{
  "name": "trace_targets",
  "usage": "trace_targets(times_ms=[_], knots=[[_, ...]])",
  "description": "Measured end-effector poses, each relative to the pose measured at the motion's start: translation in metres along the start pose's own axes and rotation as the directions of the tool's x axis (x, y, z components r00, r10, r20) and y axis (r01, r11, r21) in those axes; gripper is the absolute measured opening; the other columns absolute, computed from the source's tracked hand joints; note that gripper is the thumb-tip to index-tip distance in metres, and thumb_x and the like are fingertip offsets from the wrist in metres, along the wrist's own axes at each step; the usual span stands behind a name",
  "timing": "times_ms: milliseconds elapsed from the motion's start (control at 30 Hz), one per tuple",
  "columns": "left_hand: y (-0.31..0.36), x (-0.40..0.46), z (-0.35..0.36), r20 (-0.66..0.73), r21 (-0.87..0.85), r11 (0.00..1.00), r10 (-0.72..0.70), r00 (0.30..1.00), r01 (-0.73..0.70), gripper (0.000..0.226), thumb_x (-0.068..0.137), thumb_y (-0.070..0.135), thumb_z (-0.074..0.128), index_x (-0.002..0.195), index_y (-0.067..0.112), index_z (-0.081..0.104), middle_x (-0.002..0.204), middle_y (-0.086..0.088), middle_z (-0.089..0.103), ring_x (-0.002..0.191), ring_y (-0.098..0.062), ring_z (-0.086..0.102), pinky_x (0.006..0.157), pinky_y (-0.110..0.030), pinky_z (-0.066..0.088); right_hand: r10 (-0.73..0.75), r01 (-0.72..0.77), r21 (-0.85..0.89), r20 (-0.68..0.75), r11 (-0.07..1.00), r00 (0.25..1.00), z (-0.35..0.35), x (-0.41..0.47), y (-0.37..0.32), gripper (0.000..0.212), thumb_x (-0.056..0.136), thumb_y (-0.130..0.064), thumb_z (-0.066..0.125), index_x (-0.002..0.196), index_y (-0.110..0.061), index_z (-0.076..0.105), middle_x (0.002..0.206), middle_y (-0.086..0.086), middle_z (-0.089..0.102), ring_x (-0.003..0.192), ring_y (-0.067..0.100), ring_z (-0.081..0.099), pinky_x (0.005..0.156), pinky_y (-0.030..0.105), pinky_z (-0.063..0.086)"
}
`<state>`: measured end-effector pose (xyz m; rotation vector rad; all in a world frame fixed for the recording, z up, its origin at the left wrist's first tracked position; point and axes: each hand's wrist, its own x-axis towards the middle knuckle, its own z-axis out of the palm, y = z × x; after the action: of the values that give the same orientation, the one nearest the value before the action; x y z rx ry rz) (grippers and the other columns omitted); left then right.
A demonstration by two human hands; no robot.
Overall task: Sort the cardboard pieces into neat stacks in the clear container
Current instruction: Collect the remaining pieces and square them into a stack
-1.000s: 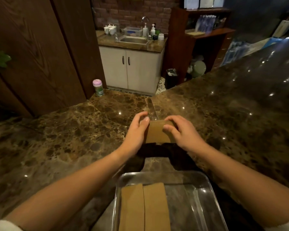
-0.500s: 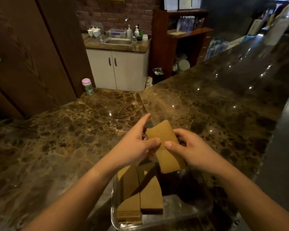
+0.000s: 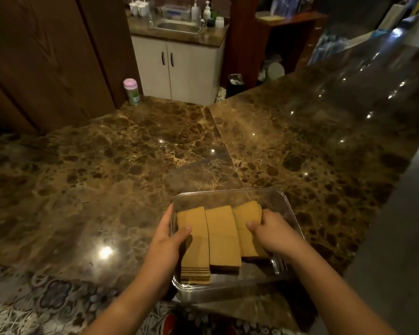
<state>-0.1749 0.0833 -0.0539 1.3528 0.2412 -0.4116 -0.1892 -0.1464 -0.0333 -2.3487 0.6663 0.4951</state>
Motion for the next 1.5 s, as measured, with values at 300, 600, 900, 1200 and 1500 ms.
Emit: trace_targets(times_ms=[300,600,900,1200,1500], knots=[[0.009,0.001,0.010,-0.054,-0.050,0.998,0.039,0.998,-0.041,0.054,0.097,0.000,0.049,0.146,0.023,0.047,0.136,-0.002,0.063,0.119,-0.020,0.063,0.099,-0.043,0.051,-0.010,0.024,-0.128,0.107,0.992,0.994,0.006,0.010,-0.018,0.051,0.097,-0.044,0.035,0.119,-0.007,0.063,0.123,0.018,0.063,0.106,0.028,0.061,0.093,0.041,0.051],[0.031,0.034,0.010,0.027,0.114,0.988,0.100,0.995,-0.102,0.088,0.082,0.000,0.074,0.152,0.030,0.030,0.130,0.011,0.059,0.107,0.001,0.065,0.086,-0.023,0.056,-0.048,0.048,-0.033,0.010,0.998,0.999,-0.022,0.034,-0.027,0.075,0.088,-0.062,0.055,0.146,-0.018,0.041,0.142,0.011,0.052,0.123,0.030,0.056,0.102,0.049,0.048],[0.037,0.024,0.037,0.488,0.872,-0.197,0.266,0.832,-0.448,0.071,0.084,0.066,0.050,0.148,0.044,0.028,0.163,0.000,0.022,0.152,-0.026,-0.003,0.113,-0.062,-0.018,-0.142,0.078,-0.285,-0.210,0.955,0.967,-0.010,0.026,-0.033,0.086,0.086,-0.076,0.042,0.147,-0.016,0.033,0.146,0.018,0.038,0.130,0.036,0.044,0.099,0.046,0.045],[0.041,0.025,0.027,0.372,0.895,-0.279,0.038,0.927,-0.348,0.070,0.085,0.066,0.053,0.146,0.037,0.033,0.155,0.004,0.033,0.144,-0.020,0.027,0.119,-0.058,-0.003,-0.247,0.211,-0.340,-0.066,0.916,0.967,0.000,0.016,-0.047,0.041,0.088,-0.064,0.054,0.079,-0.024,0.047,0.073,-0.008,0.048,0.065,0.013,0.048,0.049,0.028,0.031],[0.044,0.020,0.025,0.396,0.909,-0.182,0.092,0.914,-0.376,0.067,0.089,0.064,0.043,0.148,0.033,0.031,0.154,0.006,0.033,0.144,-0.017,0.025,0.120,-0.057,0.000,-0.237,0.207,-0.219,-0.119,0.953,0.964,0.001,0.020,-0.044,0.035,0.090,-0.056,0.059,0.092,-0.022,0.059,0.083,-0.004,0.059,0.067,0.012,0.056,0.052,0.026,0.043]])
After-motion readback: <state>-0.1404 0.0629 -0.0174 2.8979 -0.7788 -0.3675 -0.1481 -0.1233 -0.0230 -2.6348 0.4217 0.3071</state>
